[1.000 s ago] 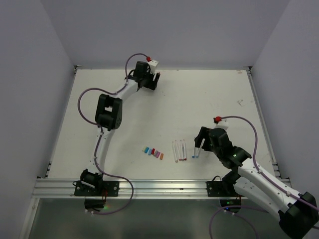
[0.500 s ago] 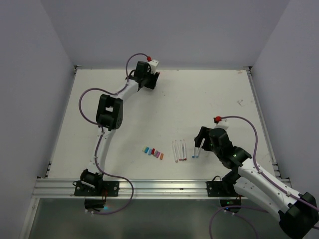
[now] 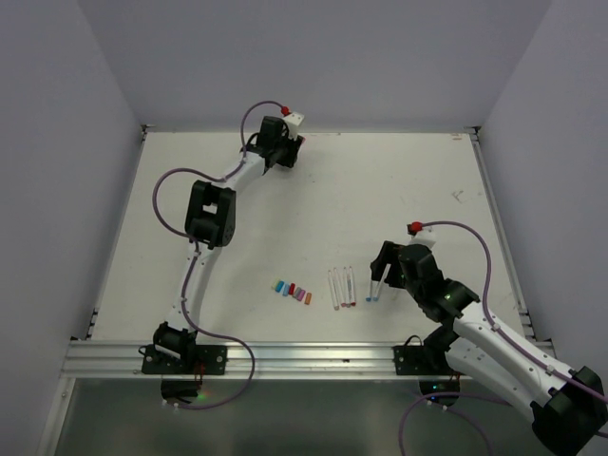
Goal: Open the pen caps
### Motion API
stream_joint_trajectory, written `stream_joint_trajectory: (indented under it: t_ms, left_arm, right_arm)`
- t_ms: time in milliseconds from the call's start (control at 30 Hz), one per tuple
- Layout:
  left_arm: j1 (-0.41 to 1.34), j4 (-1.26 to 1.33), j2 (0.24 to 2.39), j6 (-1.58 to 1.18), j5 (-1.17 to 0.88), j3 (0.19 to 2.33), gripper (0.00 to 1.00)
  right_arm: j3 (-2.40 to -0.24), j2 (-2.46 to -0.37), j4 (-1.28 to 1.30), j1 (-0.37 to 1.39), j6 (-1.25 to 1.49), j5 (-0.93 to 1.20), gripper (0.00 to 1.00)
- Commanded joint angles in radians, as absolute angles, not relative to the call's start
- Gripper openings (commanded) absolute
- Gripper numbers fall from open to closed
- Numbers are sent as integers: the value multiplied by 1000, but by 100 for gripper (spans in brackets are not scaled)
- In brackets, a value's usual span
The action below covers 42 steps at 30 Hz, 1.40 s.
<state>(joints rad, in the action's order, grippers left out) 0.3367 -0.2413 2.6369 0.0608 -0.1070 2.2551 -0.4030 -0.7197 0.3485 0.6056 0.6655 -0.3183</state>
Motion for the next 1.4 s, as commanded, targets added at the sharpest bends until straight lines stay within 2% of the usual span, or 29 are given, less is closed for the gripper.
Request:
stream_joint_trajectory:
  t_ms: [0, 33, 333, 600, 800, 1000, 1167, 1333, 1367]
  left_arm:
    - [339, -255, 2663, 98, -86, 2284, 49]
    - [339, -259, 2661, 100, -84, 2280, 45]
    - [339, -290, 2671, 115, -58, 2260, 35]
    - [337, -298, 2648, 95, -78, 2246, 0]
    - [334, -187, 2540, 37, -138, 2104, 0]
    - [328, 66, 2338, -64, -207, 1880, 0]
    - [328, 87, 2228, -127, -270, 1803, 0]
    - [328, 259, 2055, -306, -412, 1535, 0]
    - [328, 306, 2025, -404, -475, 1423, 0]
  right_arm:
    - [-396, -718, 311, 603, 669, -322, 75]
    - [-394, -721, 308, 604, 669, -322, 75]
    - [-400, -719, 313, 601, 672, -319, 75]
    - [-406, -721, 319, 603, 675, -318, 75]
    - [-420, -727, 336, 603, 677, -314, 75]
    - [-445, -719, 367, 603, 676, -318, 75]
    - [-462, -721, 385, 601, 681, -301, 75]
    - [-466, -739, 327, 603, 695, -226, 75]
    - [-466, -752, 312, 601, 701, -209, 75]
